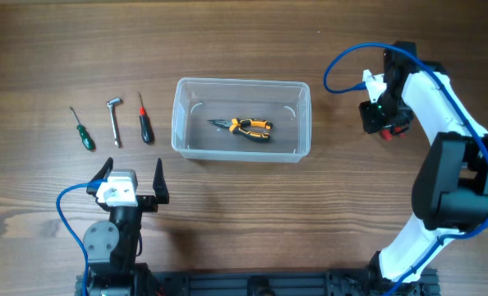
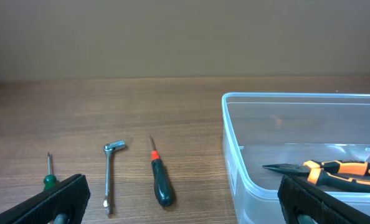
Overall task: Pack container
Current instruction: 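Move the right gripper to the red-handled cutters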
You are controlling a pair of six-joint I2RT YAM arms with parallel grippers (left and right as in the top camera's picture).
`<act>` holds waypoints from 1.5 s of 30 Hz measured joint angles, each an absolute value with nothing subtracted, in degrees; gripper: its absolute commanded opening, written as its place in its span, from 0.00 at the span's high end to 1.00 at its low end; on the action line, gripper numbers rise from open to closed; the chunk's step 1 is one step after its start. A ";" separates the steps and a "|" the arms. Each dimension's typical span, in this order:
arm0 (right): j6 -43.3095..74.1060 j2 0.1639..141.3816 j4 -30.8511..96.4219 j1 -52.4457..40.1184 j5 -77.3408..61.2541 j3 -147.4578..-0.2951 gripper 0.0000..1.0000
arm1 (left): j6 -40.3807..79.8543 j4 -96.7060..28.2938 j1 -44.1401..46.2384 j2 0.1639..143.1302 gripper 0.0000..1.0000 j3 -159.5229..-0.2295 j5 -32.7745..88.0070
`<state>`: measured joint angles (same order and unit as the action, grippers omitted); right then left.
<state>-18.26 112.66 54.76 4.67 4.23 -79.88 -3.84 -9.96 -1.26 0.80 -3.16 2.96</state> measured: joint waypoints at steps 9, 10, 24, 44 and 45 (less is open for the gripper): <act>-17.41 113.25 50.43 6.33 5.48 -79.85 0.62 | -3.84 -9.96 -1.26 0.80 0.00 -3.16 2.96; -17.37 113.25 50.43 6.94 5.61 -79.85 0.63 | -3.84 -9.96 -1.26 0.80 0.00 -3.16 2.96; -19.40 113.71 48.31 10.13 3.90 -79.85 0.65 | -3.84 -9.96 -1.26 0.80 0.00 -3.16 2.96; -23.31 118.45 47.97 10.13 1.28 -80.09 0.64 | -3.84 -9.96 -1.26 0.80 0.00 -3.16 2.96; -23.31 118.45 47.94 10.13 1.28 -80.09 0.64 | -3.84 -9.96 -1.26 0.80 0.00 -3.16 2.96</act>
